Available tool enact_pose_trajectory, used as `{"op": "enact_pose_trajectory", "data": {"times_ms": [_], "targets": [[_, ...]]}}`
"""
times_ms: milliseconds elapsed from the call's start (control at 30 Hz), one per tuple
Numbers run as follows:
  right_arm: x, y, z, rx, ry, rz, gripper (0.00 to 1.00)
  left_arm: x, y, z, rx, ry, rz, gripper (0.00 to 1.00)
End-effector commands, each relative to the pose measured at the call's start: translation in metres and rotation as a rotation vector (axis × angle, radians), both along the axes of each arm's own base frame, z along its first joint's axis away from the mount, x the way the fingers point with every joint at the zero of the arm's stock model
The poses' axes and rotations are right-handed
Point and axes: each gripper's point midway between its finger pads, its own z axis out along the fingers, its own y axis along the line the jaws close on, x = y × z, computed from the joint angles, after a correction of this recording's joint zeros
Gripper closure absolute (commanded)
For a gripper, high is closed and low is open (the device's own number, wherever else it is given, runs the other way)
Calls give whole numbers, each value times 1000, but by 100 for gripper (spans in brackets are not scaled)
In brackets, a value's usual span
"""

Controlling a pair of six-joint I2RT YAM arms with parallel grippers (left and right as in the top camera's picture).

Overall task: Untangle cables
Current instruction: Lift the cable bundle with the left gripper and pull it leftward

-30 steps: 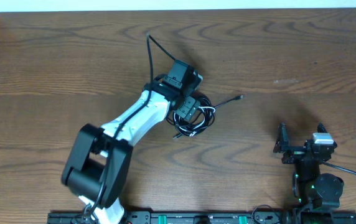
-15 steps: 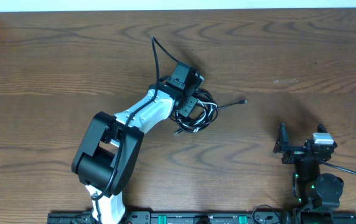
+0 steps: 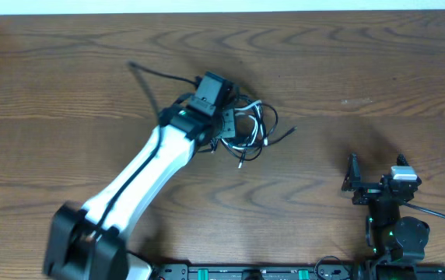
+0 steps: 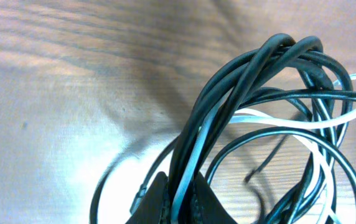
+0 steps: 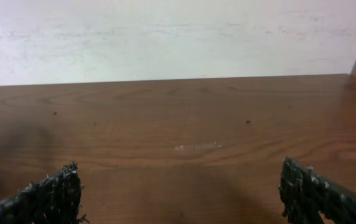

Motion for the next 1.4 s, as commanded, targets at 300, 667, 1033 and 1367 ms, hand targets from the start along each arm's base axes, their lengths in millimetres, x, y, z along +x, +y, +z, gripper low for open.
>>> {"op": "enact_pose_trajectory", "data": {"times_ms": [300, 667, 1033, 1367], "targets": [[0, 1, 0, -12, -1, 3, 1, -33, -28, 76, -264, -73, -127, 93], [0, 1, 0, -12, -1, 3, 1, -68, -39, 73, -347, 71, -208, 92], [0, 1, 0, -12, -1, 4, 1, -93, -42, 97, -476, 145, -148, 92], [0, 1, 0, -12, -1, 3, 1, -113, -58, 116, -657, 302, -93, 92]]}}
